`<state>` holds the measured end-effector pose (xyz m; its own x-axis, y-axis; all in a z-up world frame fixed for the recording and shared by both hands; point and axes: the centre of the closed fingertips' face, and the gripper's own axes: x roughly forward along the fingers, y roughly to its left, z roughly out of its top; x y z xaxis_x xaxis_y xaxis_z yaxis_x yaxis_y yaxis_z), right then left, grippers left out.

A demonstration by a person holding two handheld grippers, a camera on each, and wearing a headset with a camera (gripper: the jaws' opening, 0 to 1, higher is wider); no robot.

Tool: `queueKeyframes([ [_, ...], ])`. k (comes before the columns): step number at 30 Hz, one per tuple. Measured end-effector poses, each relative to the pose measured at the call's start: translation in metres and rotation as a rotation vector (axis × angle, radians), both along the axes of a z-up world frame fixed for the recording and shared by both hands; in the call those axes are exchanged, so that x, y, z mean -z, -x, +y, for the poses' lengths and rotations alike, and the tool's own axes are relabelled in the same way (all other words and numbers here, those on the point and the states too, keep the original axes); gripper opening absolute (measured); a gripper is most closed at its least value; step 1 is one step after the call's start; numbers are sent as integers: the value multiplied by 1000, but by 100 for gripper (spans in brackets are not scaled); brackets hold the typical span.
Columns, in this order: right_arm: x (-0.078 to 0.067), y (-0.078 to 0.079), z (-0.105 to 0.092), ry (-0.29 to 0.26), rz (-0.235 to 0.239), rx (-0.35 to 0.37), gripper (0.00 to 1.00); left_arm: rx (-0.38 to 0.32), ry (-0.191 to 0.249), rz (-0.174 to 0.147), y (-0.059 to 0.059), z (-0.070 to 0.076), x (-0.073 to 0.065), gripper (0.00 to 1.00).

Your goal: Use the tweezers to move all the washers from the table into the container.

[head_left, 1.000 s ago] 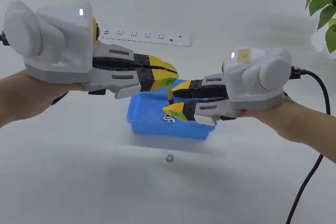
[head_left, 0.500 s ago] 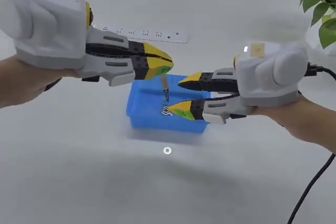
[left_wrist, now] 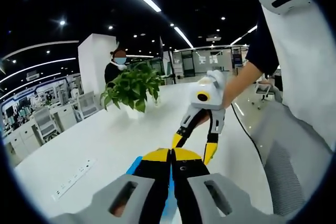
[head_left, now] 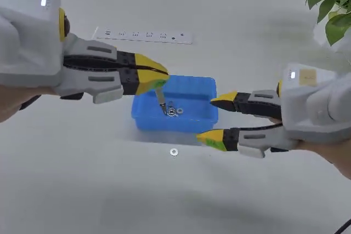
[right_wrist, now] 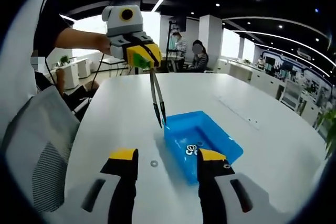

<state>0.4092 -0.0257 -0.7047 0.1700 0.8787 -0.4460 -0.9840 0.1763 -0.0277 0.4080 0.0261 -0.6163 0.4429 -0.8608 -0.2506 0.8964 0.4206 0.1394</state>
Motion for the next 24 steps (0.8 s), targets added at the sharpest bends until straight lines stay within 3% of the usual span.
queueKeyframes([
  [2,2,10,-4,-3,-1,2,57,-5,0,7,6,-2,5,4],
  [4,6,20,-9,6,2,-5,59,-10,7,22,15,-8,10,4],
  [9,20,35,-21,28,44,-2,64,-33,-2,35,21,-12,25,4],
  [11,26,37,-26,33,80,9,68,-49,-8,32,20,-11,32,4],
  [18,33,39,-35,40,90,19,78,-70,-1,59,22,-12,51,4],
  [24,47,38,-46,79,106,30,93,-68,0,74,18,-19,62,4],
])
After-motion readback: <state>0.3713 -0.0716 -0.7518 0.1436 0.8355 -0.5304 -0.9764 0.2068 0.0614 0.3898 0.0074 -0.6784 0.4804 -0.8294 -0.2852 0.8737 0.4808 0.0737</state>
